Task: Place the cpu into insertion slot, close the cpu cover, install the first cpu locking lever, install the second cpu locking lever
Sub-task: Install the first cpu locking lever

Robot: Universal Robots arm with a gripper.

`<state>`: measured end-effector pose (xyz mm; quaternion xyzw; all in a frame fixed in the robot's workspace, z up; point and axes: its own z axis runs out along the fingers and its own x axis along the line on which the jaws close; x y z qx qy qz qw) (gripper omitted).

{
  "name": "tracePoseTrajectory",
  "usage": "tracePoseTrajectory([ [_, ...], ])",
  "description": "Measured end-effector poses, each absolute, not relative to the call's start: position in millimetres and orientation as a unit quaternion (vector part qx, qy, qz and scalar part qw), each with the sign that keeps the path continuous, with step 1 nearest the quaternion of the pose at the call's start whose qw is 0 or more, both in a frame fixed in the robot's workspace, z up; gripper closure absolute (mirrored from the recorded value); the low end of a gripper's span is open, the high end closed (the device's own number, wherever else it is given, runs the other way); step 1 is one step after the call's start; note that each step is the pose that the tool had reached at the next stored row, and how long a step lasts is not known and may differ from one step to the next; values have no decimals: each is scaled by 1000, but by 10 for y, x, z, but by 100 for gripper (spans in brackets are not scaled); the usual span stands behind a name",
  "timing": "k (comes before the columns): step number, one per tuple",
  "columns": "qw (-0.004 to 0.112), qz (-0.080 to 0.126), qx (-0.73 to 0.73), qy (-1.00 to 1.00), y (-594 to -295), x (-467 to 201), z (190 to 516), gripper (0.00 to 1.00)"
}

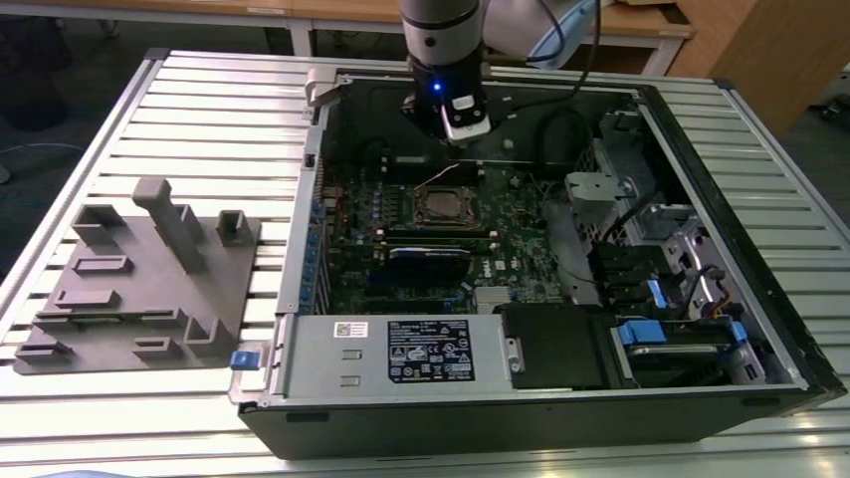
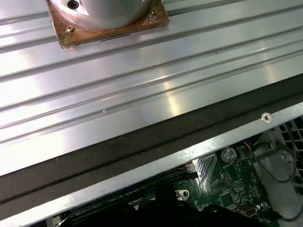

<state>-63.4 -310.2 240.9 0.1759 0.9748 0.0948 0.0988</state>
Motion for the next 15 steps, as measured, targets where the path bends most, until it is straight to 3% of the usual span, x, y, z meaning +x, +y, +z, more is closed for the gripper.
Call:
tracePoseTrajectory([
  [15, 99, 94, 180, 974, -3185, -663, 2244, 89],
])
